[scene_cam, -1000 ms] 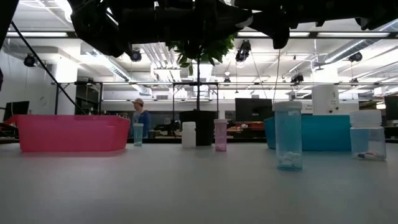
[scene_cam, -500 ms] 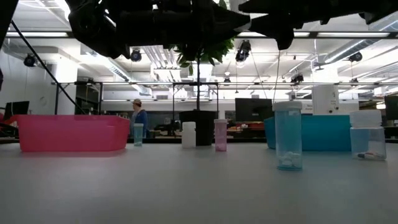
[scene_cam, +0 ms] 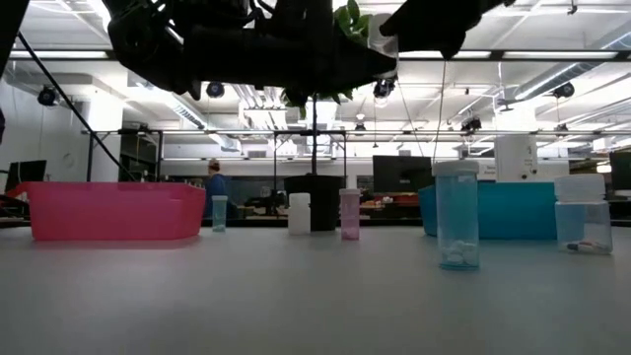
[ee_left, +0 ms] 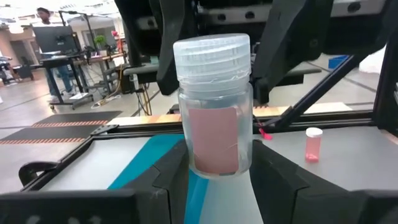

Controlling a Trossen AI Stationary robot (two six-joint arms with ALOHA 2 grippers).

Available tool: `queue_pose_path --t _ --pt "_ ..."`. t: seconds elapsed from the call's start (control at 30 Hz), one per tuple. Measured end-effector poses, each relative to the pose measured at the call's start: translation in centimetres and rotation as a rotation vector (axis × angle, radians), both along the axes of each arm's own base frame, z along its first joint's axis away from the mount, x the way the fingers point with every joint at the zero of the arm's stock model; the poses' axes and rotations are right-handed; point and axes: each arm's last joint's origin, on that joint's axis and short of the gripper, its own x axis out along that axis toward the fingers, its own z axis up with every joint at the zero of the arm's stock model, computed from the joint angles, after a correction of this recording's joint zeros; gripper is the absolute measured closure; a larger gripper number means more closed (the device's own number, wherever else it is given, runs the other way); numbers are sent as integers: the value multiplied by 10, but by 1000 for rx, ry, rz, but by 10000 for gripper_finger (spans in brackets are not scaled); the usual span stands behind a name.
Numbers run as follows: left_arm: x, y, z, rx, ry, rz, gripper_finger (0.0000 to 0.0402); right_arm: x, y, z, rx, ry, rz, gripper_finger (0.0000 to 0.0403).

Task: Pick and place medicine bottles into bin by pill shape (circle, oval)
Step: Put the bottom left transparent capsule bottle into the blue bin

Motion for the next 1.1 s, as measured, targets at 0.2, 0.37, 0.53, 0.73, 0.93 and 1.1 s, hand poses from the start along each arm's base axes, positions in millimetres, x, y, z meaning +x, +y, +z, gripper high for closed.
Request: queue_pose_path --t 0.2,0.37,0.53,0.73,0.93,1.1 --pt "0 0 0 6 1 0 281 6 1 8 -30 17 7 197" --pt "0 0 0 6 1 -1 281 7 1 10 -34 12 9 202" --pt "0 0 0 6 0 1 281 7 2 10 -35 11 12 238" --pt "0 0 0 5 -2 2 261 7 2 10 -30 9 10 273" --pt "-1 0 2 -29 -9 -2 223 7 1 10 -26 11 6 273" --pt "-1 -1 4 -30 -15 -5 189 7 1 10 -30 14 1 270"
